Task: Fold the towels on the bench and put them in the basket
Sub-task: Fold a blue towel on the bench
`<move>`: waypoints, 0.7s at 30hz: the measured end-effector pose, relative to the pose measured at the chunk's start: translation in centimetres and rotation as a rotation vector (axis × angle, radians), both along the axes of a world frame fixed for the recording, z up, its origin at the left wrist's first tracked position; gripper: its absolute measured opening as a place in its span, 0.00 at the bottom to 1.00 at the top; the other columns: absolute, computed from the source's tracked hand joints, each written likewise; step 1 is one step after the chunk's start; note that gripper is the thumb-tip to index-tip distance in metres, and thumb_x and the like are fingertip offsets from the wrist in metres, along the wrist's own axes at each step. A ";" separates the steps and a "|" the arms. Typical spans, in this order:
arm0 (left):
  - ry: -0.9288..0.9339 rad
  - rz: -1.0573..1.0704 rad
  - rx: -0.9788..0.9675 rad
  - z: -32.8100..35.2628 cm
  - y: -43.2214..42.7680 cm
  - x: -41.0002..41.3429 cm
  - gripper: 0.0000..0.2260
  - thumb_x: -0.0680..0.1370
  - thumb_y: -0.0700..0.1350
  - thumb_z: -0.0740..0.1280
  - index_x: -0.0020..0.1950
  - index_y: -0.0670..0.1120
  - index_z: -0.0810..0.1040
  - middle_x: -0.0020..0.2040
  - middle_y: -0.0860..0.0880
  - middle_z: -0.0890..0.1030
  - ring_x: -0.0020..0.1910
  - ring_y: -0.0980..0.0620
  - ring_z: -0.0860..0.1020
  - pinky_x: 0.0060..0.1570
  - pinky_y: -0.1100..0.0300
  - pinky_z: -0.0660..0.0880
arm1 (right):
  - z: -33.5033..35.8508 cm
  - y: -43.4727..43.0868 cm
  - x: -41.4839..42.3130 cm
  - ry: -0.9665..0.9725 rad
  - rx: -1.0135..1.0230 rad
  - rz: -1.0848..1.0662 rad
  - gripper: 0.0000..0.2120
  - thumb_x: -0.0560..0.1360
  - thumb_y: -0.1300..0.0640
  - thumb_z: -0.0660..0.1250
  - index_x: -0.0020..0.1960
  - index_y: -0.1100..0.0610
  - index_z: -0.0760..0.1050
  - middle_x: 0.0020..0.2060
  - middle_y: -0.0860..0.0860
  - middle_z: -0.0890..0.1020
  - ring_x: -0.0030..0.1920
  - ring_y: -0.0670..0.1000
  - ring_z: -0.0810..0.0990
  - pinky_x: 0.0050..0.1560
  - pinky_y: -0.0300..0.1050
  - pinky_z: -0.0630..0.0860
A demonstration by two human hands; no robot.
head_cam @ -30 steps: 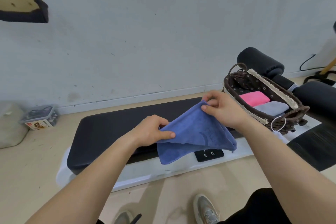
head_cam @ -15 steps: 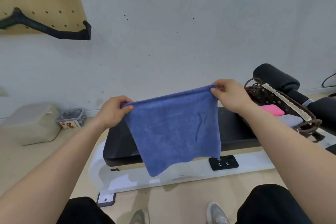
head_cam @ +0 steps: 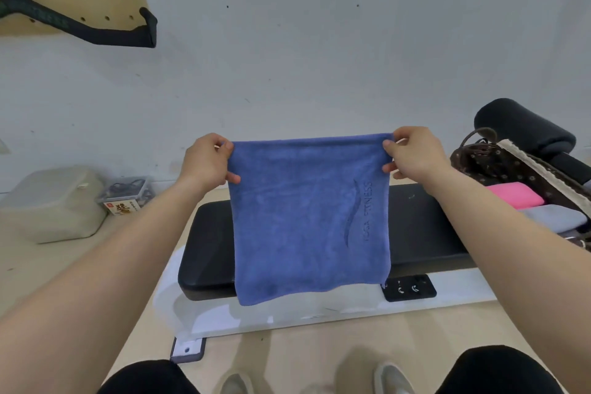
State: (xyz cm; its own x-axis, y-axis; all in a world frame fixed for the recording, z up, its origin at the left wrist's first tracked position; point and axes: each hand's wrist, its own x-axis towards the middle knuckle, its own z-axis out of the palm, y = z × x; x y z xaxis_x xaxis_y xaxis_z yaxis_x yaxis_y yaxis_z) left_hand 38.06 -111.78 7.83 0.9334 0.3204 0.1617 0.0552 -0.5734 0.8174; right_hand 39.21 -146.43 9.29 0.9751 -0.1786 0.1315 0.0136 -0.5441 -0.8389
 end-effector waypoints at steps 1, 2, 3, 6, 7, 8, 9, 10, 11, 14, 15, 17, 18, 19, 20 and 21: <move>0.031 0.000 -0.042 -0.6 -0.3 1.2 0.09 0.84 0.48 0.59 0.55 0.44 0.75 0.45 0.49 0.79 0.34 0.44 0.85 0.42 0.50 0.81 | -0.8 0.1 1.3 0.034 0.034 0.002 0.04 0.80 0.59 0.63 0.49 0.57 0.76 0.42 0.55 0.82 0.38 0.56 0.86 0.36 0.48 0.82; 0.055 0.002 -0.070 -1.2 -0.5 2.3 0.09 0.84 0.48 0.58 0.55 0.44 0.74 0.44 0.50 0.77 0.36 0.42 0.85 0.47 0.48 0.82 | -1.7 0.2 2.6 0.063 0.063 0.006 0.05 0.80 0.59 0.63 0.48 0.59 0.76 0.43 0.56 0.81 0.40 0.57 0.86 0.40 0.51 0.84; 0.073 0.004 -0.084 -1.9 -0.6 3.4 0.09 0.84 0.48 0.58 0.55 0.44 0.74 0.44 0.51 0.76 0.37 0.41 0.85 0.50 0.46 0.82 | -2.6 0.3 3.9 0.083 0.086 0.010 0.05 0.80 0.60 0.63 0.48 0.61 0.76 0.43 0.57 0.80 0.42 0.58 0.86 0.43 0.54 0.84; 0.107 0.011 -0.106 -3.8 -0.4 6.1 0.08 0.84 0.48 0.58 0.53 0.45 0.73 0.44 0.50 0.74 0.41 0.38 0.85 0.53 0.43 0.81 | -4.8 0.6 6.9 0.119 0.149 0.029 0.05 0.80 0.61 0.63 0.49 0.62 0.76 0.44 0.57 0.79 0.41 0.56 0.84 0.48 0.55 0.84; 0.112 0.013 -0.122 -4.3 -0.3 6.8 0.08 0.84 0.48 0.58 0.53 0.45 0.73 0.44 0.50 0.74 0.42 0.37 0.84 0.53 0.43 0.81 | -5.3 0.6 7.7 0.128 0.171 0.039 0.04 0.80 0.61 0.63 0.49 0.61 0.76 0.44 0.57 0.78 0.41 0.56 0.84 0.49 0.54 0.84; 0.112 0.013 -0.142 -4.9 -0.2 7.3 0.08 0.84 0.48 0.58 0.53 0.45 0.73 0.44 0.50 0.74 0.43 0.36 0.84 0.52 0.42 0.81 | -5.6 0.6 8.4 0.136 0.189 0.050 0.04 0.80 0.61 0.63 0.49 0.60 0.76 0.45 0.56 0.79 0.43 0.56 0.84 0.51 0.54 0.83; 0.107 0.009 -0.154 -5.4 -0.1 7.8 0.08 0.84 0.47 0.58 0.52 0.45 0.72 0.44 0.49 0.74 0.45 0.36 0.84 0.52 0.42 0.81 | -5.9 0.6 8.9 0.139 0.198 0.059 0.04 0.80 0.61 0.63 0.49 0.60 0.76 0.45 0.56 0.79 0.45 0.57 0.85 0.52 0.54 0.83; 0.098 0.006 -0.154 -5.8 0.0 8.1 0.07 0.84 0.47 0.58 0.52 0.45 0.73 0.45 0.50 0.74 0.47 0.36 0.83 0.52 0.42 0.81 | -6.1 0.6 9.3 0.140 0.207 0.067 0.04 0.80 0.61 0.63 0.48 0.60 0.76 0.45 0.56 0.80 0.47 0.58 0.86 0.54 0.54 0.83; 0.085 0.001 -0.150 -6.2 0.0 8.3 0.07 0.84 0.47 0.58 0.52 0.45 0.73 0.45 0.50 0.74 0.48 0.37 0.83 0.53 0.43 0.81 | -6.2 0.5 9.5 0.138 0.219 0.074 0.04 0.80 0.61 0.64 0.47 0.59 0.76 0.44 0.55 0.80 0.49 0.58 0.85 0.55 0.54 0.82; 0.048 -0.016 -0.147 -7.1 0.0 7.8 0.07 0.84 0.46 0.59 0.51 0.45 0.73 0.48 0.48 0.76 0.49 0.41 0.83 0.55 0.45 0.80 | -6.7 0.2 9.1 0.130 0.257 0.099 0.06 0.79 0.62 0.64 0.43 0.58 0.76 0.42 0.53 0.80 0.49 0.58 0.85 0.56 0.53 0.82; 0.034 -0.022 -0.140 -7.4 0.1 7.4 0.07 0.84 0.45 0.59 0.50 0.45 0.74 0.49 0.46 0.78 0.49 0.42 0.83 0.55 0.45 0.80 | -7.1 0.1 8.4 0.121 0.251 0.110 0.06 0.79 0.62 0.64 0.44 0.58 0.77 0.43 0.54 0.81 0.49 0.58 0.85 0.55 0.52 0.82; 0.010 -0.055 -0.110 -8.5 0.6 5.9 0.07 0.83 0.45 0.62 0.49 0.45 0.78 0.49 0.46 0.81 0.49 0.43 0.83 0.54 0.45 0.81 | -8.3 -0.3 6.8 0.098 0.234 0.132 0.05 0.79 0.63 0.65 0.45 0.57 0.78 0.45 0.56 0.83 0.50 0.57 0.85 0.51 0.48 0.82; 0.003 -0.082 -0.094 -9.0 0.9 5.0 0.07 0.83 0.45 0.63 0.48 0.47 0.80 0.47 0.48 0.82 0.49 0.44 0.83 0.54 0.45 0.81 | -9.0 -0.5 5.7 0.087 0.235 0.139 0.05 0.78 0.64 0.66 0.45 0.57 0.78 0.46 0.56 0.83 0.49 0.56 0.85 0.50 0.46 0.82; 0.001 -0.106 -0.081 -9.7 1.3 4.1 0.07 0.81 0.45 0.66 0.47 0.51 0.82 0.46 0.51 0.83 0.49 0.45 0.84 0.54 0.45 0.81 | -9.7 -0.8 4.6 0.077 0.231 0.142 0.05 0.77 0.65 0.68 0.45 0.56 0.79 0.47 0.55 0.84 0.49 0.55 0.84 0.49 0.45 0.82; 0.002 -0.119 -0.068 -10.3 1.6 3.1 0.07 0.80 0.46 0.68 0.45 0.54 0.83 0.44 0.55 0.84 0.48 0.45 0.84 0.53 0.45 0.81 | -10.5 -1.1 3.5 0.062 0.205 0.137 0.06 0.76 0.64 0.69 0.45 0.55 0.79 0.46 0.53 0.84 0.48 0.54 0.84 0.50 0.46 0.82; 0.001 -0.125 -0.057 -10.8 1.9 2.0 0.07 0.79 0.46 0.69 0.44 0.56 0.84 0.43 0.58 0.85 0.47 0.47 0.84 0.51 0.46 0.81 | -11.2 -1.5 2.4 0.049 0.152 0.130 0.06 0.75 0.64 0.70 0.45 0.53 0.80 0.45 0.51 0.85 0.47 0.52 0.84 0.50 0.46 0.81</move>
